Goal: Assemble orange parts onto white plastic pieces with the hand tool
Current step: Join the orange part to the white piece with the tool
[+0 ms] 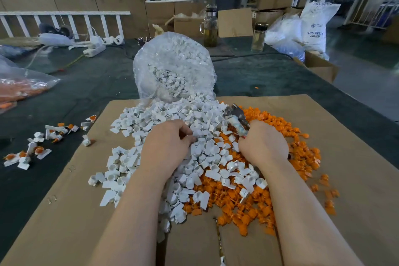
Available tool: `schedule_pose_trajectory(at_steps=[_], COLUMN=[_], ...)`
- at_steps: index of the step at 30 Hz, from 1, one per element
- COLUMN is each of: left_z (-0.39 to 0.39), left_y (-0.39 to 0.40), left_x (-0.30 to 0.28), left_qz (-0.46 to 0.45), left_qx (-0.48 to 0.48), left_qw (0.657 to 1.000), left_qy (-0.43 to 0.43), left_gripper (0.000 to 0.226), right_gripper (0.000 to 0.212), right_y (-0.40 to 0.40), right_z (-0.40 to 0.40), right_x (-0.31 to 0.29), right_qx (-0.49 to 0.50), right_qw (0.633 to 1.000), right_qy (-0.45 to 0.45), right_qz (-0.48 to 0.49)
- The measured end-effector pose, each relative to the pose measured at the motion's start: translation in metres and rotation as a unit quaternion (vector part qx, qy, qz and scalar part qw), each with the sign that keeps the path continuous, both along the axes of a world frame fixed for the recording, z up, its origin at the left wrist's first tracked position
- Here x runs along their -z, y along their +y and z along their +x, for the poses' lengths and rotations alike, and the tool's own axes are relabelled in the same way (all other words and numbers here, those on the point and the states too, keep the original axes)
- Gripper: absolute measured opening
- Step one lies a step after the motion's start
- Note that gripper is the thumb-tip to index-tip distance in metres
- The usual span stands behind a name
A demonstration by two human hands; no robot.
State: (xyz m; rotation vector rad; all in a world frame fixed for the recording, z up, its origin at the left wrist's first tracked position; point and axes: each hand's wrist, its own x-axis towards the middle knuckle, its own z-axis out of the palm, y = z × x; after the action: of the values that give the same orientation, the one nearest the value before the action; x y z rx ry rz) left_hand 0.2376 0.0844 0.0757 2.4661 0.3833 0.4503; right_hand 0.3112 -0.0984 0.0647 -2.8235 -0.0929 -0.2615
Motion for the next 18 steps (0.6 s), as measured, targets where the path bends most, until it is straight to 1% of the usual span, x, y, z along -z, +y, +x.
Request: schedule_pose_trajectory(at_steps=[3,6,8,10,12,14,18], left_z=[-0.001,-0.001,-0.002,-0.002,-0.002,-0.002,-0.004], left_y=[-0.001,-0.003,-0.005,-0.006,-0.008,-0.009,-0.01], left_x=[0.0,-0.001,-0.004,-0.006,-0.009,-0.01,-0.014], left_qz=[0.009,-0.022,-0.067,-0.102,-0.146,-0.188,-0.265], left_qx=[0.01,0.012,0.001,-0.015,-0.029,-0.033,-0.027], left_qw=[1.0,0.999,0.995,0.989,0.982,0.975,0.955], left_qy=[-0.01,-0.045,-0.08,-0.103,-0.113,-0.117,-0.129], left_gripper=[0.008,0.012,0.014,0.015,0.015,0.015,0.011], right_gripper=[0.017,0.009,0.011,0.008,0.007,0.016,0.019], right_y=[0.001,0.002,0.004,0.007,0.008,0.008,0.01], right_z=[0.003,0.007,0.008,0.008,0.008,0.007,0.003], right_x=[0.0,-0.001,-0.001,-0.001,-0.002,-0.002,-0.004], right_qx=[-0.011,-0.055,-0.08,-0.099,-0.112,-0.116,-0.122], right_qw=[0.998,0.989,0.983,0.979,0.975,0.972,0.967], right_qy=[-0.02,-0.004,-0.001,-0.002,-0.003,-0.009,-0.048], right_qz=[0.059,0.134,0.164,0.179,0.194,0.206,0.22])
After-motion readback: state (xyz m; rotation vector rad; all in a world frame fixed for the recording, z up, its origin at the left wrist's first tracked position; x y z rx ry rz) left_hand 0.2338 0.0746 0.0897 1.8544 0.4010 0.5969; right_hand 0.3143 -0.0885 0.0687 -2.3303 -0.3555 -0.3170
